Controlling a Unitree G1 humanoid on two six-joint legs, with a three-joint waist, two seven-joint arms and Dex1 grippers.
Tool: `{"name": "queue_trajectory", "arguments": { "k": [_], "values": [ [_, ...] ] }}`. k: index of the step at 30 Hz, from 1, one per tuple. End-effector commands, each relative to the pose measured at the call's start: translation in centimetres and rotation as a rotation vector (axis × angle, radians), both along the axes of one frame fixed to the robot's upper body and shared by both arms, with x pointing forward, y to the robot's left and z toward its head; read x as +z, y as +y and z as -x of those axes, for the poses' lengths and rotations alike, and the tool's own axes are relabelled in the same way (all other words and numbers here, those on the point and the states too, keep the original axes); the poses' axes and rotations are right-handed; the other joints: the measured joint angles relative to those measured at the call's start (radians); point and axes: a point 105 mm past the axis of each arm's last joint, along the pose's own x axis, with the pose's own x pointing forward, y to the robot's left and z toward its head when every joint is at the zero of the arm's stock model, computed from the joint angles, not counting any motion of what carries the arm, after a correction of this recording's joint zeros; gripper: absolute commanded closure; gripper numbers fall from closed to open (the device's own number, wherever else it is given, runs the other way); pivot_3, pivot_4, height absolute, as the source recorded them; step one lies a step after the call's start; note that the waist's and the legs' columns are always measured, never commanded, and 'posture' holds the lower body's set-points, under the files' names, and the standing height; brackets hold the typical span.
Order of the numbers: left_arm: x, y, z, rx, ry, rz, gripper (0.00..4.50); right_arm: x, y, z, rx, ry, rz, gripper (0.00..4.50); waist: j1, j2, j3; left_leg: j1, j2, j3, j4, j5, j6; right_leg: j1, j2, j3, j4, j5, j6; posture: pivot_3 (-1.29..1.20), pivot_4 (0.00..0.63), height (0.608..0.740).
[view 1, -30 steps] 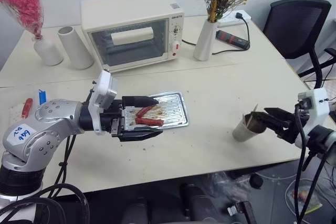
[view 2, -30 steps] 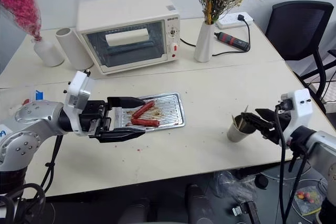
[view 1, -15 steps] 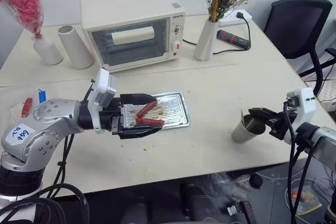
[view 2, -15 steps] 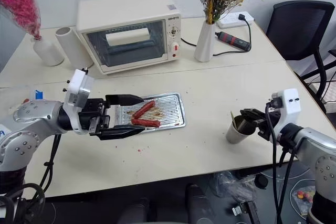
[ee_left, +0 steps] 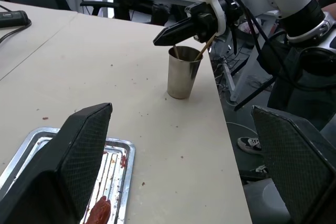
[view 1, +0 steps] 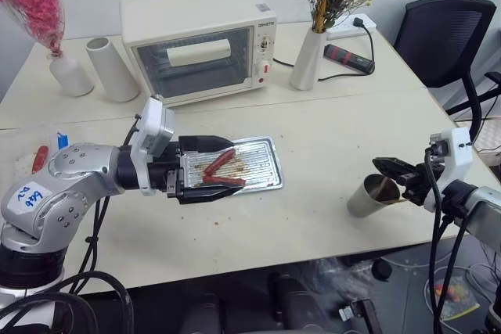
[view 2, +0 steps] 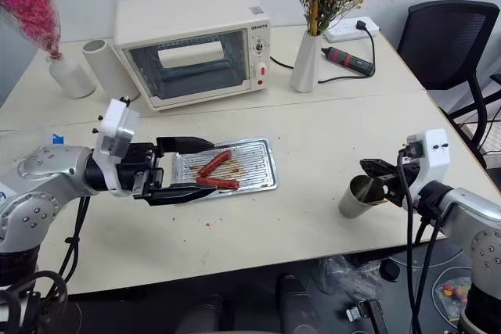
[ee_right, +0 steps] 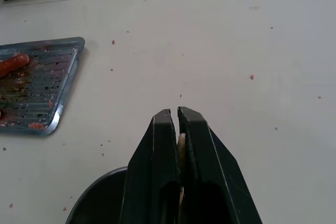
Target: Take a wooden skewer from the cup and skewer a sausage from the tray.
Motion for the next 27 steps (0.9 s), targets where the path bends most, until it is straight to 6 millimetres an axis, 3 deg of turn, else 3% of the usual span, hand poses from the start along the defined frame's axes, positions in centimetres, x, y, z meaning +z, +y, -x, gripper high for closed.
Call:
{"name": "queue_trajectory", "arguments": {
  "k": [1, 8, 19, 24, 27],
  "values": [
    [0.7, -0.1, -0.1, -0.01, -0.041, 0.009, 0.0, 1.9, -0.4, 0.2, -0.016, -0.073, 0.015, 4.5, 0.0, 0.0, 0.0, 0.0, 0.0, 0.0, 0.0, 0.0, 0.0, 0.0, 0.0, 0.0, 0.0, 0.0, 0.0, 0.0, 0.15, 0.74],
    [0.6, -0.5, -0.2, -0.026, -0.049, 0.013, 0.0, 3.2, -1.1, 0.2, -0.031, -0.097, 0.028, 4.5, 0.0, 0.0, 0.0, -0.001, 0.0, 0.0, 0.0, 0.0, 0.001, 0.0, 0.0, 0.0, -0.001, 0.0, 0.001, 0.0, 0.15, 0.74],
    [-0.2, -1.5, -0.3, -0.048, -0.05, 0.047, 0.0, 11.1, -1.9, 0.8, 0.013, -0.206, 0.066, 4.5, 0.002, 0.0, 0.0, -0.004, 0.0, -0.001, 0.0, -0.001, 0.002, -0.001, -0.002, 0.0, -0.004, 0.001, 0.002, 0.0, 0.15, 0.74],
    [-0.2, -1.6, -0.5, -0.018, -0.056, 0.086, 0.0, 17.3, -1.3, 0.4, 0.058, -0.32, 0.035, 4.5, -0.002, 0.001, 0.0, -0.011, 0.0, 0.0, 0.0, -0.001, 0.003, -0.004, -0.004, 0.0, -0.004, 0.002, 0.004, 0.0, 0.15, 0.74],
    [0.0, -1.6, -0.9, 0.025, -0.071, 0.112, 0.0, 19.9, 0.3, -0.3, 0.126, -0.36, -0.049, 4.5, -0.003, 0.001, 0.0, -0.011, 0.0, 0.001, 0.0, -0.001, 0.003, -0.004, -0.004, 0.0, -0.005, 0.002, 0.004, 0.0, 0.15, 0.74]
  ]
}}
